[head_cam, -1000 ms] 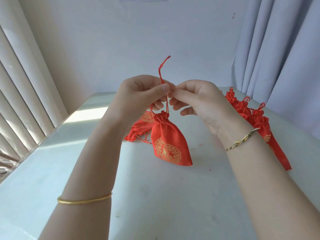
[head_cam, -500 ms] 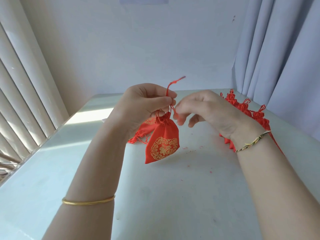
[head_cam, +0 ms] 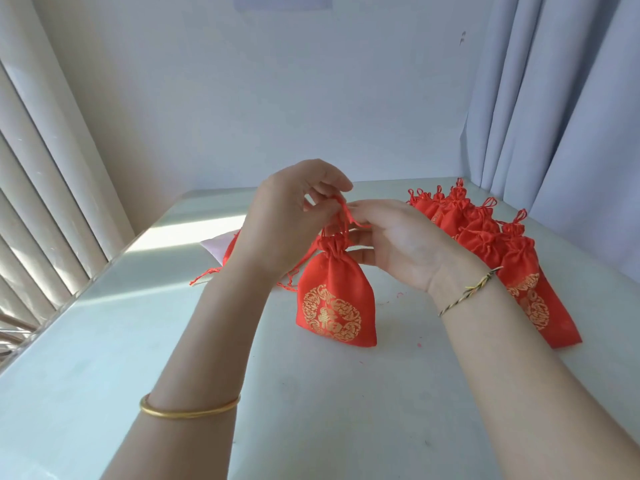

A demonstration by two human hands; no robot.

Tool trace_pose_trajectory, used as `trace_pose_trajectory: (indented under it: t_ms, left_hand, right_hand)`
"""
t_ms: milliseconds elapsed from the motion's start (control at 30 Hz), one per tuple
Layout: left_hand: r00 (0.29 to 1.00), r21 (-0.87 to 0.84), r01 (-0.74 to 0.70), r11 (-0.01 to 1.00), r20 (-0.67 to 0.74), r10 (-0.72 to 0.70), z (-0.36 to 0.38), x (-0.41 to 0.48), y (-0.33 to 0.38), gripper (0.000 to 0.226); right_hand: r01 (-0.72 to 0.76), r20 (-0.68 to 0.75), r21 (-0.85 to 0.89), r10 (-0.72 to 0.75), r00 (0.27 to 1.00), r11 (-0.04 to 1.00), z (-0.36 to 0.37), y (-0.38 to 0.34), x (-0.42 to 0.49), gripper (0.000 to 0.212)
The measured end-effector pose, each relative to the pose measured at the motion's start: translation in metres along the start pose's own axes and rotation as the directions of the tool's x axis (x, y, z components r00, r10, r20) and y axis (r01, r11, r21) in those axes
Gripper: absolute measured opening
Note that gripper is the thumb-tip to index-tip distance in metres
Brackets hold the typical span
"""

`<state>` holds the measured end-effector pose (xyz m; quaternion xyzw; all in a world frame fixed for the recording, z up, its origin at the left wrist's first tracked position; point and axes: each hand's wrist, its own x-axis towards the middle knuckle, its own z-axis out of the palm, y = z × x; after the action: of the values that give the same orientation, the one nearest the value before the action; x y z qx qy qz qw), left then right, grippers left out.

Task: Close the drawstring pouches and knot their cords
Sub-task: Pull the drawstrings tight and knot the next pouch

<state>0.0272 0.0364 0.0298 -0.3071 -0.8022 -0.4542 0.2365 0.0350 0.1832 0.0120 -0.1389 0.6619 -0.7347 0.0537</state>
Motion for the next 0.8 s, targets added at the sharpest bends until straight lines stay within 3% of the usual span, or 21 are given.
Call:
trace_pose_trajectory:
  t_ms: [100,267,500,800]
  left_hand:
    - [1.000,-0.017,-0.003,1.000,-0.030,0.003,0.002,0.000,-0.001,0.029]
    - [0.999,-0.066,0.015,0.998,-0.046,-0.018,0.001,0.001,-0.007,0.024]
    - [0.969,-0.140,0.233,0.962,-0.045,-0.242,-0.005,0.002,-0.015,0.011]
    - [0.914,-0.101,0.403,0.910,-0.004,-0.405,-0.014,0.001,-0.016,0.030]
  right_hand:
    - [0.018,-0.002,0.015,-0.018,1.000,1.000,0.001,0.000,0.000,0.019]
    - [0.044,-0.123,-0.016,-0.045,0.991,0.999,0.004,0.001,0.005,0.018]
    - [0.083,-0.347,-0.017,-0.084,0.934,0.996,-0.005,-0.002,0.003,0.030]
    - [0.032,-0.510,0.051,-0.002,0.860,0.998,-0.014,0.001,0.001,0.031]
